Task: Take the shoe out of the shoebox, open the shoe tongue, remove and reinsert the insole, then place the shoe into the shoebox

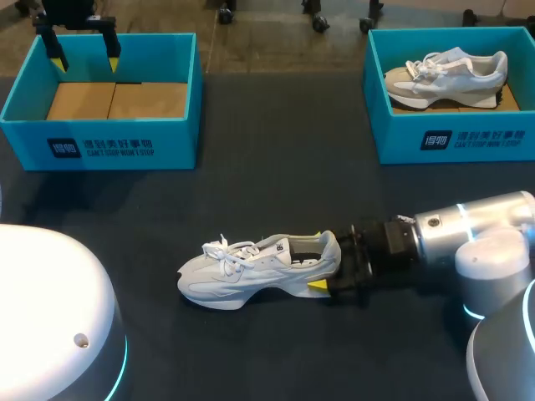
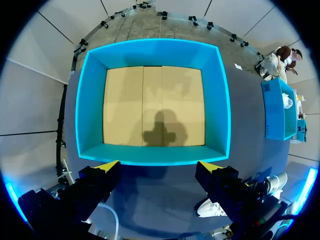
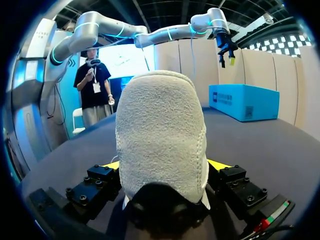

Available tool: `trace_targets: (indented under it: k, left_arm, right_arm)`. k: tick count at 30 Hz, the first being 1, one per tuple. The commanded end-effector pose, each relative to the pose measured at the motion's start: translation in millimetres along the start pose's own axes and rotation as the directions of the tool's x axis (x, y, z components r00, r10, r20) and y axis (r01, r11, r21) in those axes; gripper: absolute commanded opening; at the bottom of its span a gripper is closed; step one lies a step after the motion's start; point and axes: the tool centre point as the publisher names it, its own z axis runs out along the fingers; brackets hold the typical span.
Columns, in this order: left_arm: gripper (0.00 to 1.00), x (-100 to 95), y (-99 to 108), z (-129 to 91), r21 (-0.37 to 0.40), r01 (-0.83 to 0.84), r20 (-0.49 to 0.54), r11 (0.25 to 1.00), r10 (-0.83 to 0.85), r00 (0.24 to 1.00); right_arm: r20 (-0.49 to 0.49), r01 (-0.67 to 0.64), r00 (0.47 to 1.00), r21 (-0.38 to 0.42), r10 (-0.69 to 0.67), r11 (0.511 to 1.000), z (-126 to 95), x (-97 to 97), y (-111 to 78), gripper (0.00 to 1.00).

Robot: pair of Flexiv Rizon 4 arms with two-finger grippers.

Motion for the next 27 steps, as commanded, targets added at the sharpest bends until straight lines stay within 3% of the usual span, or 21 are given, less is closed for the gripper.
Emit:
trace_targets:
  k: [1,3,27]
  left_arm:
    - [1.00,-0.1,-0.1,0.0,0.000,0.000,0.000,1.000,0.000,1.000]
    - [1.00,-0.1,-0.1,0.0,0.000,0.000,0.000,1.000,0.000,1.000]
    - [1.00,-0.1,-0.1,0.0,0.000,0.000,0.000,1.000,0.000,1.000]
  right_arm:
    - [0.004,-0.003,1.000,0.007,0.003,1.000,5.3,0.3,-0.7,0.35]
    - [0.009,-0.012,1.000,0.015,0.012,1.000,6.0,0.9,-1.8,0.00]
    - [0.122,0.002,0.993,0.028,-0.005,1.000,0.6,7.5,-1.9,0.00]
